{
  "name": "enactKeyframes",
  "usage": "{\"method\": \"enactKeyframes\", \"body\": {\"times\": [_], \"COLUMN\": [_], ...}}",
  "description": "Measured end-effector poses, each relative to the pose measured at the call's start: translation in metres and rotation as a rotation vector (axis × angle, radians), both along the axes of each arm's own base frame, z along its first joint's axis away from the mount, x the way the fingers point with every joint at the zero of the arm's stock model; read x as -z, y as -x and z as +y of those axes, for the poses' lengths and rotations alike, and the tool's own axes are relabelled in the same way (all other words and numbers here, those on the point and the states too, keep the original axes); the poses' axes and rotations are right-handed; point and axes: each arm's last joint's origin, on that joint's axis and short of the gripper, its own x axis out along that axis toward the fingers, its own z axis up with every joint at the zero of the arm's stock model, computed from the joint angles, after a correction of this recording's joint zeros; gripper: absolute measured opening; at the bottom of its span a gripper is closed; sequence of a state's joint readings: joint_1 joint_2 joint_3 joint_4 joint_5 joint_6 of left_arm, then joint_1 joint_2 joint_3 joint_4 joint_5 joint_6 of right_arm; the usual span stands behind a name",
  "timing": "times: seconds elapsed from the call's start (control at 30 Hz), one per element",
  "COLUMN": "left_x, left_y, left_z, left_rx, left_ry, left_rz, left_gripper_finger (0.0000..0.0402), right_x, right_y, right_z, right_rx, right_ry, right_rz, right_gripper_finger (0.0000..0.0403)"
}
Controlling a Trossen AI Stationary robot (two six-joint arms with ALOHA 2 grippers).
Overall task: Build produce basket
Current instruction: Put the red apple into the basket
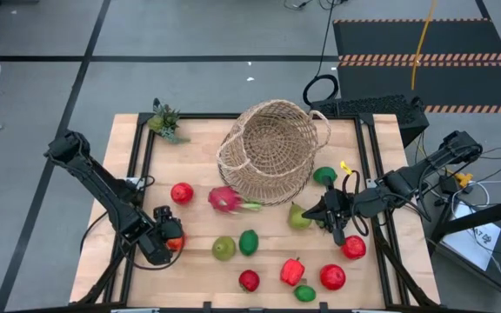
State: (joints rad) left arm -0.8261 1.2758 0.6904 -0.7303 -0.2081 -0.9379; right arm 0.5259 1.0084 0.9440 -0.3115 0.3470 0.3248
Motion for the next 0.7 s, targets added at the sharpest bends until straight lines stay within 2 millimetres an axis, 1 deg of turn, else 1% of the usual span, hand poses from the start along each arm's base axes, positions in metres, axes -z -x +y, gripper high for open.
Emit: {"method": "enactKeyframes", "body": {"times": [0.2, 0.37, 0.47, 0.57, 0.7], "left_x": [0.001, 0.014, 0.015, 0.015, 0.015], "left_y": [0.0, 0.004, 0.004, 0.004, 0.004], "left_z": [0.0, 0.004, 0.005, 0.005, 0.005], "left_rx": [0.0, -0.005, -0.007, 0.004, 0.018], "left_ry": [0.0, -0.004, -0.004, -0.007, -0.011], "left_rz": [0.0, 0.005, 0.002, 0.001, -0.001], "left_gripper_finger": [0.0399, 0.0399, 0.0398, 0.0383, 0.0348], "right_x": [0.0, 0.0, 0.0, 0.0, 0.0], "right_y": [0.0, 0.0, 0.0, 0.0, 0.0], "right_z": [0.0, 0.0, 0.0, 0.0, 0.0], "right_rx": [0.0, -0.002, -0.003, -0.007, -0.01], "right_ry": [0.001, 0.004, 0.004, 0.013, 0.02], "right_rz": [0.0, -0.001, 0.0, -0.002, -0.003], "right_gripper_finger": [0.0, 0.0, 0.0, 0.0, 0.0]}}
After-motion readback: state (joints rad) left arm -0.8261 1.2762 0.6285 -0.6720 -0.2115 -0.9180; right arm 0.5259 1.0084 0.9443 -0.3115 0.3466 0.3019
